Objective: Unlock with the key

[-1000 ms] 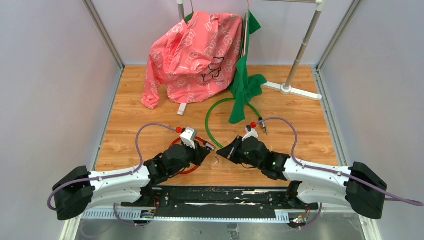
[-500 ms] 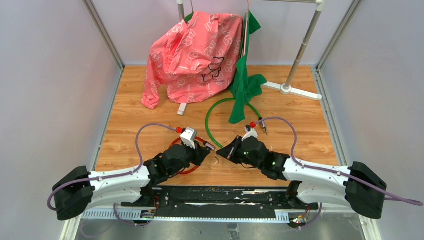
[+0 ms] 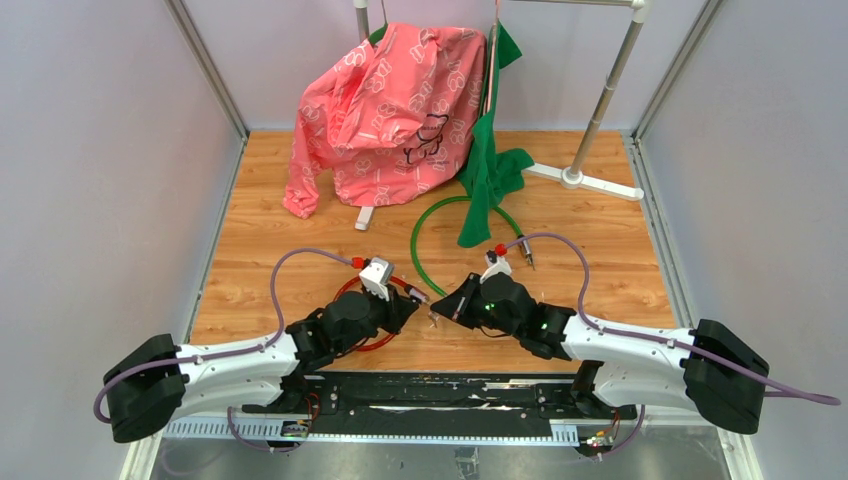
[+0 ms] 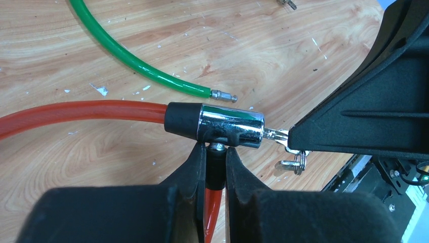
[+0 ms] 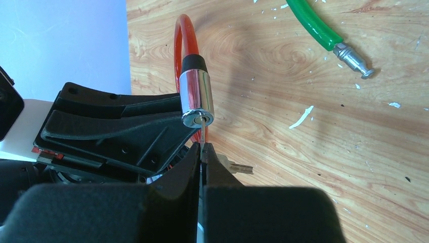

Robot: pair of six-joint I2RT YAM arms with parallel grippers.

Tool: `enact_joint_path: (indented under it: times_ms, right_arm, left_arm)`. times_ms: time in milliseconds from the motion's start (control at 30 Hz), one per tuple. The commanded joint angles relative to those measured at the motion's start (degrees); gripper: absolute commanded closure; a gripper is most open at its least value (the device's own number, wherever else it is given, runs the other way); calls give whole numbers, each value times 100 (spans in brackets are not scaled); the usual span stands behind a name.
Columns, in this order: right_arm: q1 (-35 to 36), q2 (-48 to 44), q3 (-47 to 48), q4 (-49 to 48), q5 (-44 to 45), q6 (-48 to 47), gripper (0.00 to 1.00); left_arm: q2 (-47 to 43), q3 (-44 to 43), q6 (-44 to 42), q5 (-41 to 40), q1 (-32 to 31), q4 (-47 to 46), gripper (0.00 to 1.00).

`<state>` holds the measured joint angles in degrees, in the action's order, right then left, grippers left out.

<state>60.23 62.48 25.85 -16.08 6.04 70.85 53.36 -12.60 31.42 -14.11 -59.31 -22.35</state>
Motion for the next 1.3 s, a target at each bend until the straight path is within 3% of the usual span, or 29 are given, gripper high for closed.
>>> enact_joint_path:
  times_ms: [0, 667, 1267]
  right_arm:
    - [51, 4, 114, -169, -2, -261, 100]
    - [-64, 98, 118, -805, -331, -1243, 100]
    - [-81, -209, 175, -277, -296, -1697, 100]
  left_arm:
    - [-143, 54, -80, 330, 3, -501, 100]
    - [-171, 261, -283, 982, -2, -1069, 100]
    - [-223, 281, -268, 998, 5, -1000, 100]
